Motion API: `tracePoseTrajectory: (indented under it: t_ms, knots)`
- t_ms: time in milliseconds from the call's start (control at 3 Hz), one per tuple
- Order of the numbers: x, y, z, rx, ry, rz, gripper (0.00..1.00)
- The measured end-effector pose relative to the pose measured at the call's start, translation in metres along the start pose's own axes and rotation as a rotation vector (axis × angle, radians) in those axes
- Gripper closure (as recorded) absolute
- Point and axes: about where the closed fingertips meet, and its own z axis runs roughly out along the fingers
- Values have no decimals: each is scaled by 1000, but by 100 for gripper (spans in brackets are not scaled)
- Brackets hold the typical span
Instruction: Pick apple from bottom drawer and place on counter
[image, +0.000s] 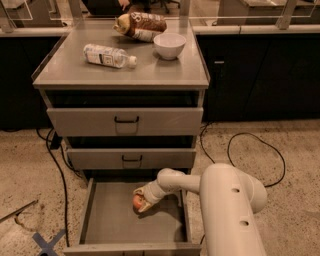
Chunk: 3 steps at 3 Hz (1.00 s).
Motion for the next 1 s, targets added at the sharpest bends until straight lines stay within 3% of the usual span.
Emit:
tracePoseTrajectory:
  t_ms: [667, 1000]
  knots:
    - [-40, -27, -44, -8, 26, -43, 100]
    - [-63, -36, -64, -17, 4, -54, 100]
